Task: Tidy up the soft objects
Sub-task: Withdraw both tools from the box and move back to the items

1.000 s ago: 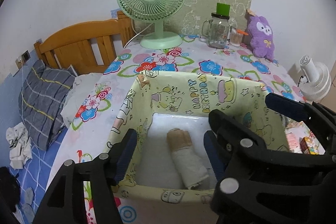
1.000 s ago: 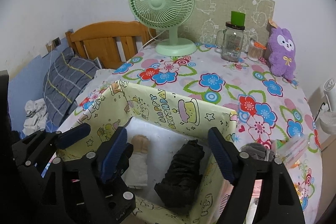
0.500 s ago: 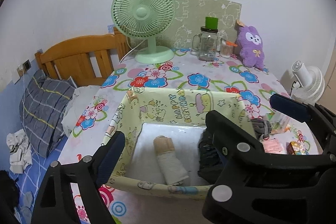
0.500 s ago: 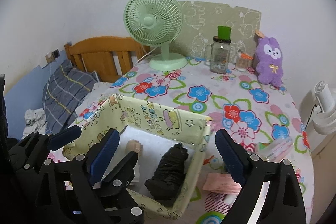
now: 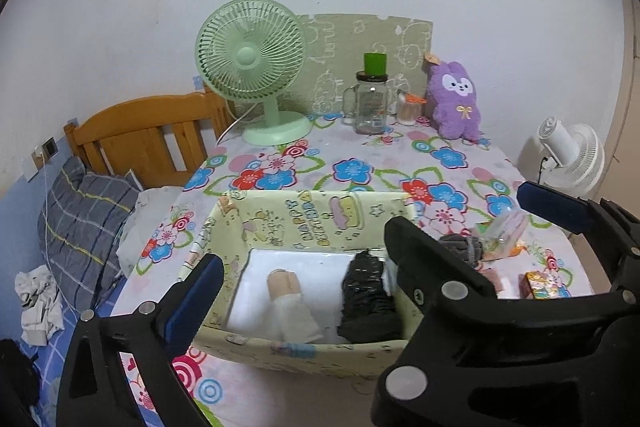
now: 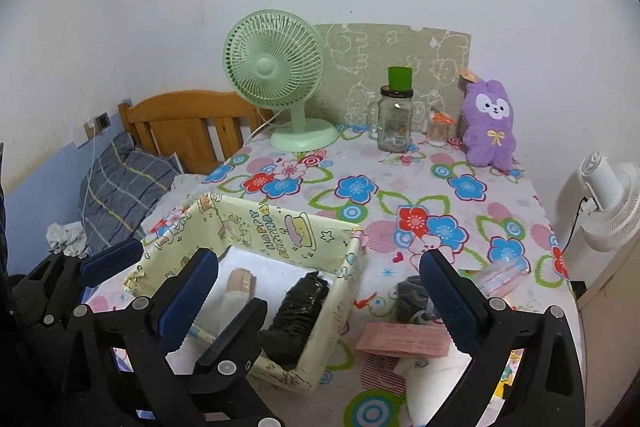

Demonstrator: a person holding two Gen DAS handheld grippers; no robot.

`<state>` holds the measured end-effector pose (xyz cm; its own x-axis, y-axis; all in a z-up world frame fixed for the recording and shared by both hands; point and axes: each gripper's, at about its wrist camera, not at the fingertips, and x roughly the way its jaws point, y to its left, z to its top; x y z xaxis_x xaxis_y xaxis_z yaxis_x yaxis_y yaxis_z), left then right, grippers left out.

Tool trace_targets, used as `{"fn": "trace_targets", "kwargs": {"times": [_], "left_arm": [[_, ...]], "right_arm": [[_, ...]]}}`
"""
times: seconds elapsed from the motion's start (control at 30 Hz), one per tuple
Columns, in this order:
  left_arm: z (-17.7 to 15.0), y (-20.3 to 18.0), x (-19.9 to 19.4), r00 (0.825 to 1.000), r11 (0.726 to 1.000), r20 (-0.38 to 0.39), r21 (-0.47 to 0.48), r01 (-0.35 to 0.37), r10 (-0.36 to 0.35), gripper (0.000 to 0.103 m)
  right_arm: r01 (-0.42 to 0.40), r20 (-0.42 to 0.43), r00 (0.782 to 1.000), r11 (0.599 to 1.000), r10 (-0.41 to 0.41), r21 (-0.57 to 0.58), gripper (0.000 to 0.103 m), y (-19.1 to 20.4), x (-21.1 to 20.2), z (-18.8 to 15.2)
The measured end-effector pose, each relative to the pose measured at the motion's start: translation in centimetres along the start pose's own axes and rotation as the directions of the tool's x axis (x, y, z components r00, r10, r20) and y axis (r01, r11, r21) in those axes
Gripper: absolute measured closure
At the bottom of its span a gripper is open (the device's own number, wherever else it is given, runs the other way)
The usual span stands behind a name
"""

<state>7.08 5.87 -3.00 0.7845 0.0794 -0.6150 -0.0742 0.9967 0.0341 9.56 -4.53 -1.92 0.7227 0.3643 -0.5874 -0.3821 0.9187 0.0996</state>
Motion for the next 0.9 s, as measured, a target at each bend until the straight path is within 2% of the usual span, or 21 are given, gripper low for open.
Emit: {"fn": "trace_targets", "kwargs": {"times": [0.37,0.63,0.9], "left_arm": [[-0.6,-3.6,-1.2,0.998,0.997,0.015,0.051,0.054,-0.055,0.001],[-1.3,-6.1,-1.5,0.994,0.992,-0.001,0.07,0.108,-0.109,0.001],[-2.0,-8.5,-1.7,0.991,0.987,0.003,0.094,0.133,-0.134,0.001]], "right_arm": [[0.048,0.041,0.998,0.999,-0.048,0.023,0.0,-2.6,-2.7,-1.3],[0.092,0.028,0.995,0.995,-0.094,0.044,0.0,-5.0,-4.3,-2.5],[0.12,0.032,0.992,0.99,-0.123,0.067,0.0,-7.1,-5.4,-3.7]]}}
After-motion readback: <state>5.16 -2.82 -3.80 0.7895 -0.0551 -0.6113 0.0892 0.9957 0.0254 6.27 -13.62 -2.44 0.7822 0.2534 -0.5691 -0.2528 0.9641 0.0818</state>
